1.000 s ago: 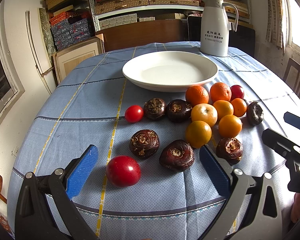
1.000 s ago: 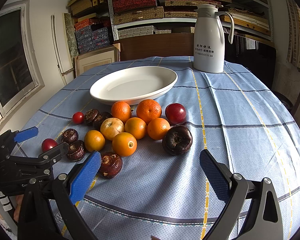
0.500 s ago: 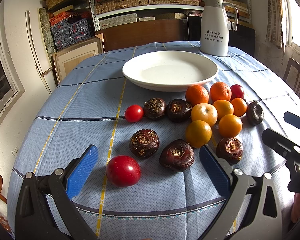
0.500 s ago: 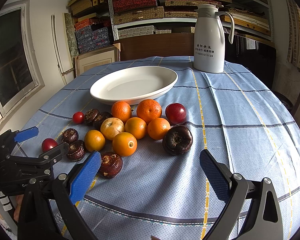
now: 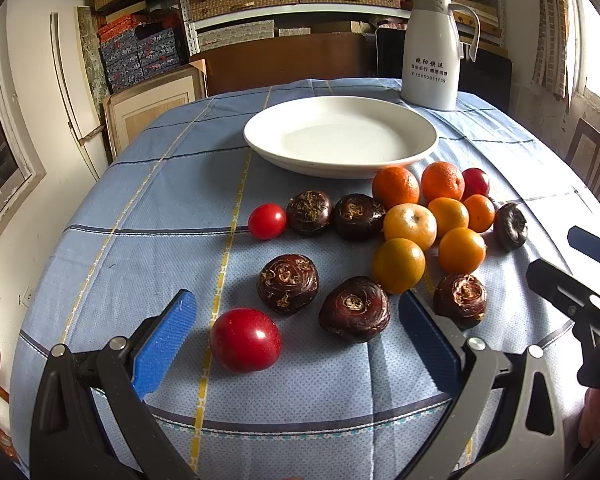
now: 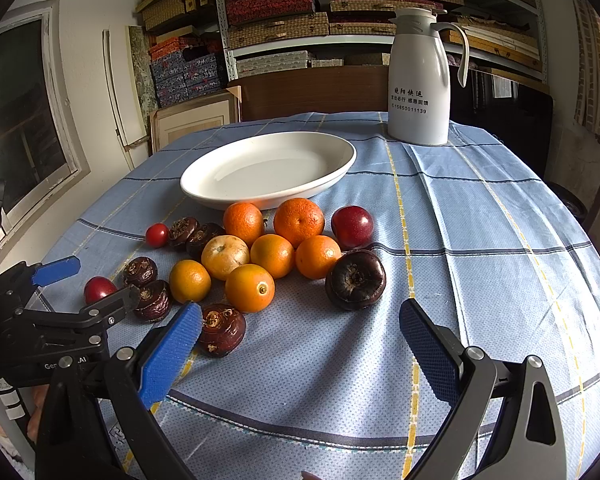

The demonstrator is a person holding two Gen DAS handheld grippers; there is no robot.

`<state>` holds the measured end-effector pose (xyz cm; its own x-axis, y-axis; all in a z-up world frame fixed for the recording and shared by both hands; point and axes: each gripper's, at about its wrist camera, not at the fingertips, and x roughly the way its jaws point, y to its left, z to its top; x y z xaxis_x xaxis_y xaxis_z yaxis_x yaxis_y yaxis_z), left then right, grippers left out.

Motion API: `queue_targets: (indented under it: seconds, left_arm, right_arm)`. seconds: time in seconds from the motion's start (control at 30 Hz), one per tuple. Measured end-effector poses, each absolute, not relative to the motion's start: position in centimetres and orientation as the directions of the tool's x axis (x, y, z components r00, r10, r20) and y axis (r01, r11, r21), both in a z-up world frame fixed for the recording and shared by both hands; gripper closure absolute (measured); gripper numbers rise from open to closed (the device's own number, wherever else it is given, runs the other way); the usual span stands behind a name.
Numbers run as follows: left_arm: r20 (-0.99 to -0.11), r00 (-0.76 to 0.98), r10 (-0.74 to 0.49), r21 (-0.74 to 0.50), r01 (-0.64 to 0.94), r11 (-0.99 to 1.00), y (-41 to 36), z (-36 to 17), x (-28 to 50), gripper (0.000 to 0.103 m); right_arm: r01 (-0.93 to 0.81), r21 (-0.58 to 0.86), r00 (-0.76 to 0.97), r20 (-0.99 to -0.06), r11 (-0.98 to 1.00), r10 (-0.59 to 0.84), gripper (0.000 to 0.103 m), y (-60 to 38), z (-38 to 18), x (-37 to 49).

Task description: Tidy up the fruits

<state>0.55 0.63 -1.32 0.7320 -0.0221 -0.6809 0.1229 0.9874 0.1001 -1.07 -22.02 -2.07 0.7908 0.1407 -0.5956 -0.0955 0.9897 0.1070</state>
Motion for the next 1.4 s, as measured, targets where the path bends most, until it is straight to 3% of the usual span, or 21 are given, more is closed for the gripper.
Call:
queue_targets:
  seconds: [0.97,1.3,1.4]
  left_arm:
    - [-0.727,0.686,-0.035,0.075,0.13,0.989,1.0,-1.5,1.5,0.004]
    - [-0.842,0.521,-0.142,-0.043,0.197,0.979,3.6,-3.6,2.6,0.004]
    - [-0.847,0.515,-0.132,-0.016,0.223,0.975,3.7,-4.0,2.9,0.004]
  right_arm:
    - [-0.1,0.127,0.787,-0.597,0.987,0.156,0.004,-22.0,-2.7,-1.4]
    - [-0.19,0.331,0.682,-0.633,0.924,0.367,0.004,-24.1,-4.1,-0.5]
    - [-0.151,0.327,0.654,-0.674,0.933,0.342,0.004,-25.3,-4.4,-0.5]
